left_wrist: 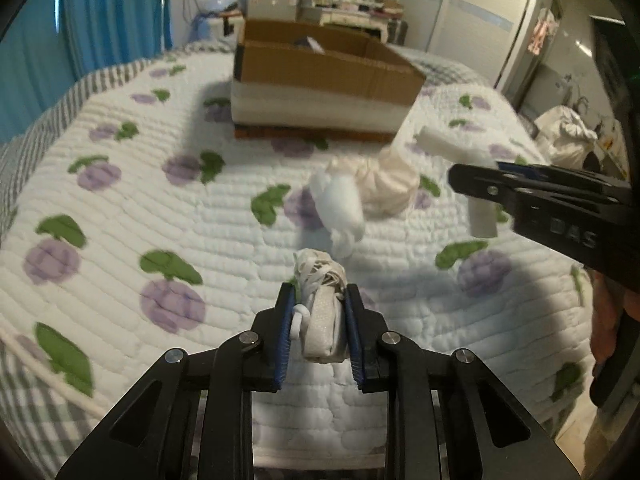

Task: Organize soft objects
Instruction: 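Place the sock and small white item into the box and release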

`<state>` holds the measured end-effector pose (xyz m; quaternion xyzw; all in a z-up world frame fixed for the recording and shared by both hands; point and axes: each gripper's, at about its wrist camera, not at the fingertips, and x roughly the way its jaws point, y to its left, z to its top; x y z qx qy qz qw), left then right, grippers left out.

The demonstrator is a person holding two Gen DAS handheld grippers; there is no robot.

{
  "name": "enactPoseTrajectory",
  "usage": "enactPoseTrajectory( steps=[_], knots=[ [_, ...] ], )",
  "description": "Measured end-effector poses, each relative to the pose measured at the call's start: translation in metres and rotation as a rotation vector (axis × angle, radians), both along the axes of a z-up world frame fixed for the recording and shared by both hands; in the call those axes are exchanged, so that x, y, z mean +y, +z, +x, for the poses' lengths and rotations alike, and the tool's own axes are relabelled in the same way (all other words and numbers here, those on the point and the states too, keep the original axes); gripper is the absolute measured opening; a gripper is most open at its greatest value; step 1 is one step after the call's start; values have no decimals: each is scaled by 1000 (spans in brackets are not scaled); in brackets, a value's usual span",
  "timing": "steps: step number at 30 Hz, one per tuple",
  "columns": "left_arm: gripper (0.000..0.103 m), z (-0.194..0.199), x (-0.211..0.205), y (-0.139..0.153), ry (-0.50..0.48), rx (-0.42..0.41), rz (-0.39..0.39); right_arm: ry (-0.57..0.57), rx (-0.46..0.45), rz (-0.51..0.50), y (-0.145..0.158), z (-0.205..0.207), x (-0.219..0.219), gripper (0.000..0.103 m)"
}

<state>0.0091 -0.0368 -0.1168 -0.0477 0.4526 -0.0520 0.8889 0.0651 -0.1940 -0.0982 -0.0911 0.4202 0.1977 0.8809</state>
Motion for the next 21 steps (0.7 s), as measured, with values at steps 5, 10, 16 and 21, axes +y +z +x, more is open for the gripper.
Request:
enactPoseTrajectory(
  steps=[5, 10, 16, 21],
  knots=[
    [23, 8, 12, 26, 32, -63, -8, 14, -100, 37, 46, -17, 1, 29],
    [23, 22, 22, 64, 29, -194, -15, 23, -173, 64, 82, -15, 3, 29],
    [23, 63, 31, 115, 32, -330, -4, -5, -246, 89, 122, 21, 1, 29],
    [23, 116, 36, 139, 14, -408, 27, -32, -287, 122, 143, 68, 3, 29]
  ],
)
